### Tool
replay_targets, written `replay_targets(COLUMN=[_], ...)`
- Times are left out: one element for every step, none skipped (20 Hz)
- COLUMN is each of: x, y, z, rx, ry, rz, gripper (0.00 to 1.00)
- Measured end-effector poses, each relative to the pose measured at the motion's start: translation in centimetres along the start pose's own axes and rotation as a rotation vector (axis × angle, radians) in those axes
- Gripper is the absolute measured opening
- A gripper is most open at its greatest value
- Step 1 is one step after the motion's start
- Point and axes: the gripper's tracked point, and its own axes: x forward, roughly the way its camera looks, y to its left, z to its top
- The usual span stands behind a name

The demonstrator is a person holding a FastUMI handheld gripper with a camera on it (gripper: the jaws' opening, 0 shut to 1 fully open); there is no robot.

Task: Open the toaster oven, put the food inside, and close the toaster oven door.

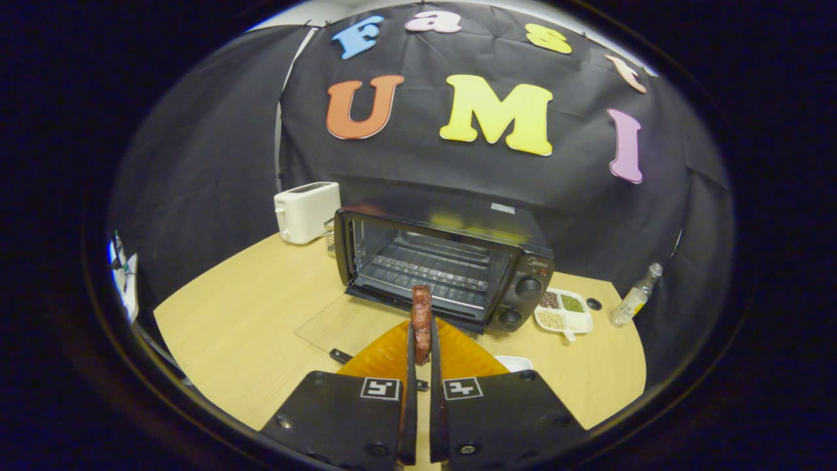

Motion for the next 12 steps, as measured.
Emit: replay_targets(x=[1.0,1.9,2.9,3.8,4.8,5.7,6.6,7.6,8.7,9.7,10.8,12.0], y=[0.5,0.8,0.9,0.9,0.8,0.7,0.8,0.9,1.1,1.0,0.8,0.4], z=[0.0,0.2,0.4,0.5,0.8,1.1,1.4,1.8,1.8,2.1,2.4,2.6], rx=[0.021,0.051,0.086,0.118,0.156,0.206,0.265,0.330,0.395,0.464,0.526,0.585], ry=[-0.005,-0.019,-0.034,-0.050,-0.069,-0.089,-0.109,-0.124,-0.132,-0.143,-0.151,-0.158], rz=[0.003,0.001,-0.006,-0.018,-0.030,-0.036,-0.029,-0.011,0.016,0.039,0.055,0.060], gripper=[0.11,0.11,0.11,0.11,0.11,0.11,0.11,0.11,0.11,0.11,0.11,0.11])
